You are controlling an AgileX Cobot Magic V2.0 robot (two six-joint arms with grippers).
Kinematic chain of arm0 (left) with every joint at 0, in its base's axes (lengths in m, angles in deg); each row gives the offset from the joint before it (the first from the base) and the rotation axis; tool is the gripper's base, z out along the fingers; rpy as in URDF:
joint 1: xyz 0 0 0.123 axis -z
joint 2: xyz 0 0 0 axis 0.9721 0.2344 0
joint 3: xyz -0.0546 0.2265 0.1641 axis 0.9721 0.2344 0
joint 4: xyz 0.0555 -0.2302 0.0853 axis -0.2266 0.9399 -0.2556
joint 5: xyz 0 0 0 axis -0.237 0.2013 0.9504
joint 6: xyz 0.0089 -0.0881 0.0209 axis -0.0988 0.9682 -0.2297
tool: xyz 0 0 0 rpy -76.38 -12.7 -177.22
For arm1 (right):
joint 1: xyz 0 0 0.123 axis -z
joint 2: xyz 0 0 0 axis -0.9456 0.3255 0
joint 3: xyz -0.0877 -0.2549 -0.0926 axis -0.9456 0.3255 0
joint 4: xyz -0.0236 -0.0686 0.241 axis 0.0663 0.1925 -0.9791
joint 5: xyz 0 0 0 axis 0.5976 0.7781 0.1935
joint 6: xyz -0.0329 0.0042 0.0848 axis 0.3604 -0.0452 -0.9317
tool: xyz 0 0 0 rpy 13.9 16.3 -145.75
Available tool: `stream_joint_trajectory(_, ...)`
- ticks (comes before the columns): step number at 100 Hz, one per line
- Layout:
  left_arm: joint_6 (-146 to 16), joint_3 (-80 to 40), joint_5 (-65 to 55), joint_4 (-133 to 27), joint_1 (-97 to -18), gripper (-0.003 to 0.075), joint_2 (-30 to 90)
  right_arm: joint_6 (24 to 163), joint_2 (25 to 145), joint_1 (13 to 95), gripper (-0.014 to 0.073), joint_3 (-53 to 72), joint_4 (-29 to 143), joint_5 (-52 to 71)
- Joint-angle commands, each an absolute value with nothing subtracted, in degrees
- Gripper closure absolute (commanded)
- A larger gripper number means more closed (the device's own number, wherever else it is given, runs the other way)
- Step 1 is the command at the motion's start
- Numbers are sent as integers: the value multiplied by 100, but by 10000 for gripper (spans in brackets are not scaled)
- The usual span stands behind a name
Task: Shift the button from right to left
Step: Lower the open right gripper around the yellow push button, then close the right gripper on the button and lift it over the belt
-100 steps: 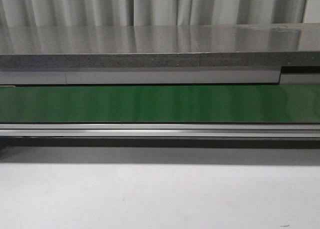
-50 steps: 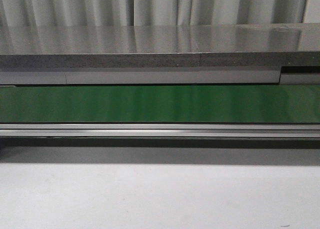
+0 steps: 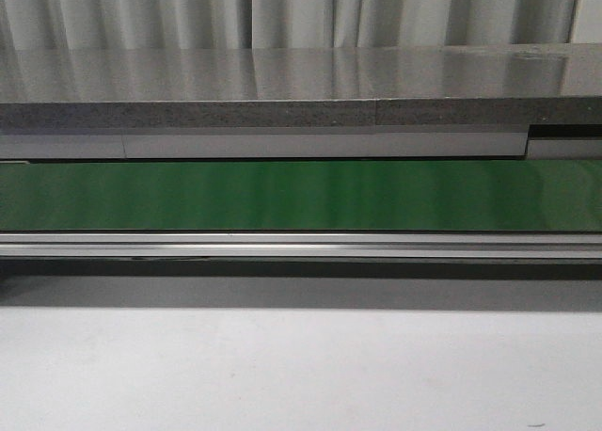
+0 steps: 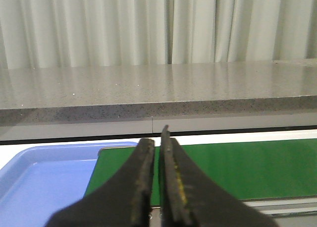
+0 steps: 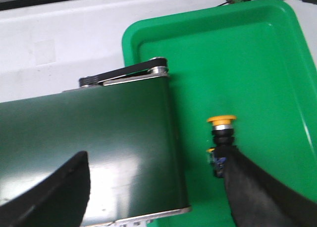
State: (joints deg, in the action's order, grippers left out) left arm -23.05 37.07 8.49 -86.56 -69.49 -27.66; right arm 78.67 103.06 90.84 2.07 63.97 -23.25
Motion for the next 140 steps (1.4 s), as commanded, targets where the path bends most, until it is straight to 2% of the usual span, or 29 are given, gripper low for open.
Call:
stream_joint_trajectory(1, -2249, 3939, 1279, -8615, -6923, 715, -2978, 8317, 10470, 9299, 64, -226, 6424, -2130)
stream_joint_trajectory(20, -2249, 3939, 1279, -8615, -6923, 715, -2978, 8849, 11166, 9715, 64, -804, 6419, -2244)
stream_joint_trajectory(48, -2249, 3939, 1279, -8615, -6923, 715, -2978, 9573, 11915, 10029, 64, -882, 6413, -2425)
stream_joint_trajectory(140, -2249, 3939, 1279, -8615, -6923, 715, -2978, 10014, 13336, 10161, 64, -882, 6719, -2506)
